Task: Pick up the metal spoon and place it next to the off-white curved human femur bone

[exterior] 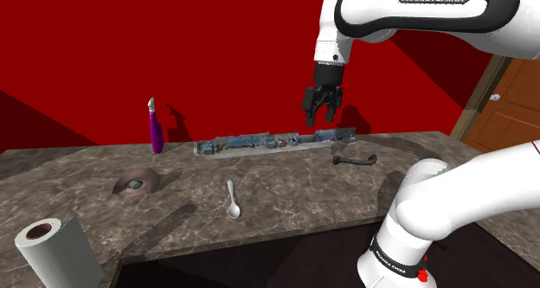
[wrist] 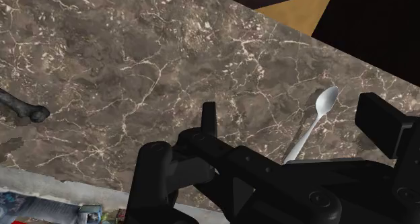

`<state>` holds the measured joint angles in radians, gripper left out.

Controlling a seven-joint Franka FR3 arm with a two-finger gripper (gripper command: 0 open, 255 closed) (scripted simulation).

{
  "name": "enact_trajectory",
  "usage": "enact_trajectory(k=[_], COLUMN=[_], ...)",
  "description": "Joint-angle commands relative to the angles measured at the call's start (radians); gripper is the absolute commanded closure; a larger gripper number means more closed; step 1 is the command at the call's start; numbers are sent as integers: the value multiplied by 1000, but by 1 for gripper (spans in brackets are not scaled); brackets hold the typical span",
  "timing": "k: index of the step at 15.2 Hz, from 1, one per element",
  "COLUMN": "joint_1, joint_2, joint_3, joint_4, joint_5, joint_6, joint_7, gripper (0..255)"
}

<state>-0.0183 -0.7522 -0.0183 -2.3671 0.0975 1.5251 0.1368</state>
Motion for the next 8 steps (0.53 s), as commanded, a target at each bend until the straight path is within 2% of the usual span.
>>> enact_trajectory(k=[1,8], joint_1=[0,3], joint_2=[0,138], joint_3=[0,75], joint_4=[0,-89], joint_5=[0,78], joint_6=[0,242], joint_7=[0,130], gripper=[0,0])
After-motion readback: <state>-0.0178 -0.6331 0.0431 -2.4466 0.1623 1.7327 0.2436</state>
